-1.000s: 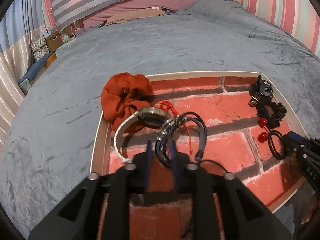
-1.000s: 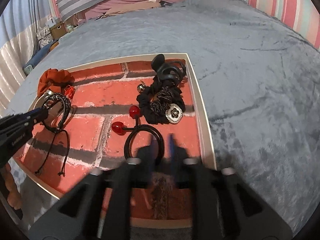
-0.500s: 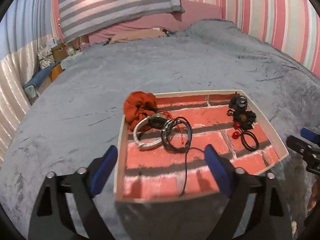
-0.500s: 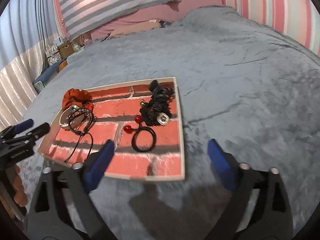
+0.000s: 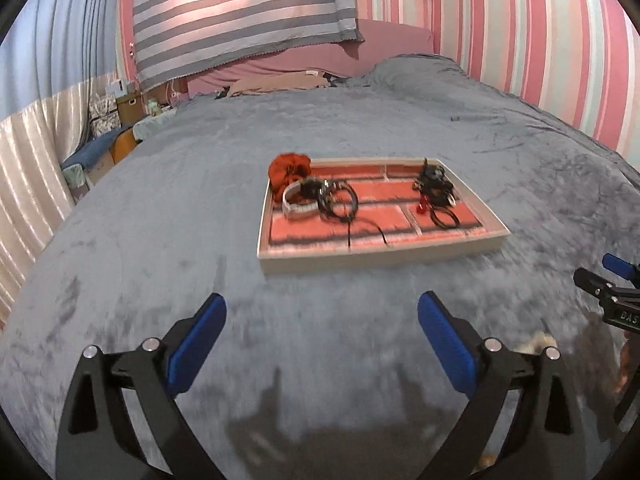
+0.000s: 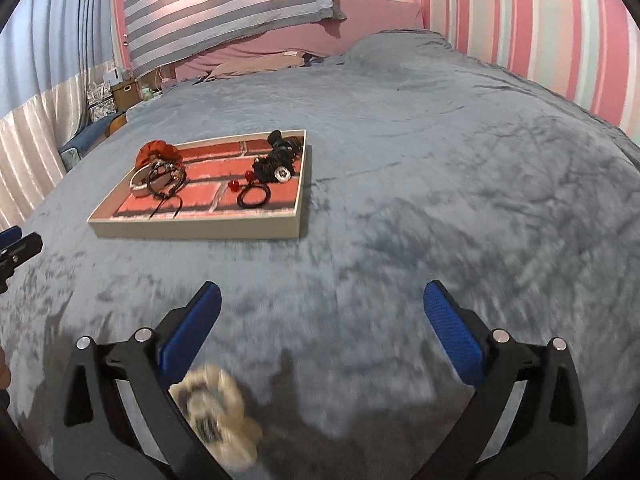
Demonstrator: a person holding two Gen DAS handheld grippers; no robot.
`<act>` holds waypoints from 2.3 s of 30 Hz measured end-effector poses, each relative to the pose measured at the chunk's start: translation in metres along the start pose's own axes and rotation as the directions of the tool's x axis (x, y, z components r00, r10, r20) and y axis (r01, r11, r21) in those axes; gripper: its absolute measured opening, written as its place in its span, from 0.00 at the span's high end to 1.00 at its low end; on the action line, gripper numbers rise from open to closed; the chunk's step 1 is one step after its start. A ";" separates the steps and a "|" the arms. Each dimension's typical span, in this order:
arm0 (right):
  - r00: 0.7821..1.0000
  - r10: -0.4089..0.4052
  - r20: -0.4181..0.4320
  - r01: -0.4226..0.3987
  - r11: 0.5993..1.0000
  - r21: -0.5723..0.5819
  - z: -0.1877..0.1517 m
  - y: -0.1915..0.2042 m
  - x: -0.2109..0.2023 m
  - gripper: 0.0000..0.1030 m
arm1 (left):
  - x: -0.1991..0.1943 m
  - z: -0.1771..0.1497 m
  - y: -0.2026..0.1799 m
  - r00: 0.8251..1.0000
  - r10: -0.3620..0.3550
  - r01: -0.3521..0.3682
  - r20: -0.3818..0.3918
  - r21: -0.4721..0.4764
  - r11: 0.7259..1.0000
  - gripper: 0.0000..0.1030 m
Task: Organize jewelry
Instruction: 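Move both tools toward the wooden bead bracelet and cream scrunchie, then grasp the brown bead bracelet with the left tool while the right tool grasps the cream scrunchie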
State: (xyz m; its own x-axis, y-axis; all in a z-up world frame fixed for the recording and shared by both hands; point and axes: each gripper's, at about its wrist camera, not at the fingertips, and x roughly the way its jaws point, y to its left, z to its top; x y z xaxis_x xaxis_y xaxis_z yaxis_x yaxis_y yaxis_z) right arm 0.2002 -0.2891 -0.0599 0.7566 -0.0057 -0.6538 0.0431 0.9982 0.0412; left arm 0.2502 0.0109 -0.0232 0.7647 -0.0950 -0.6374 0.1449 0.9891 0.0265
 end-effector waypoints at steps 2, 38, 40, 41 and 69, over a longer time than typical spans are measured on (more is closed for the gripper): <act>1.000 -0.013 0.005 0.013 1.000 -0.006 -0.012 0.001 -0.011 0.04 | -0.012 -0.015 -0.005 1.000 0.002 -0.002 -0.008 0.004 1.000 0.08; 0.985 0.002 -0.170 -0.010 0.999 -0.044 -0.064 0.029 0.017 0.29 | -0.006 -0.124 -0.055 0.957 -0.148 0.155 -0.249 0.009 0.988 0.32; 0.983 0.016 -0.185 -0.023 0.999 -0.033 -0.064 0.029 0.021 0.36 | -0.005 -0.122 -0.056 0.956 -0.155 0.164 -0.250 0.015 0.986 0.39; 0.981 0.022 -0.193 -0.029 0.999 -0.030 -0.064 0.029 0.022 0.39 | -0.004 -0.122 -0.056 0.955 -0.157 0.168 -0.250 0.021 0.986 0.45; 0.986 0.047 -0.159 -0.068 0.989 -0.129 -0.055 0.046 0.018 0.92 | -0.008 -0.104 -0.047 0.959 -0.191 0.205 -0.209 0.049 0.978 0.81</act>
State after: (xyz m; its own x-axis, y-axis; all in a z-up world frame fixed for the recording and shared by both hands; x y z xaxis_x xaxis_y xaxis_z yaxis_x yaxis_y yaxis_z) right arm 0.1795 -0.2401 -0.1111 0.6442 0.0510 -0.7632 -0.0934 0.9955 -0.0123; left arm 0.1726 -0.0234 -0.0993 0.5749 -0.2563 -0.7771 0.3291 0.9419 -0.0673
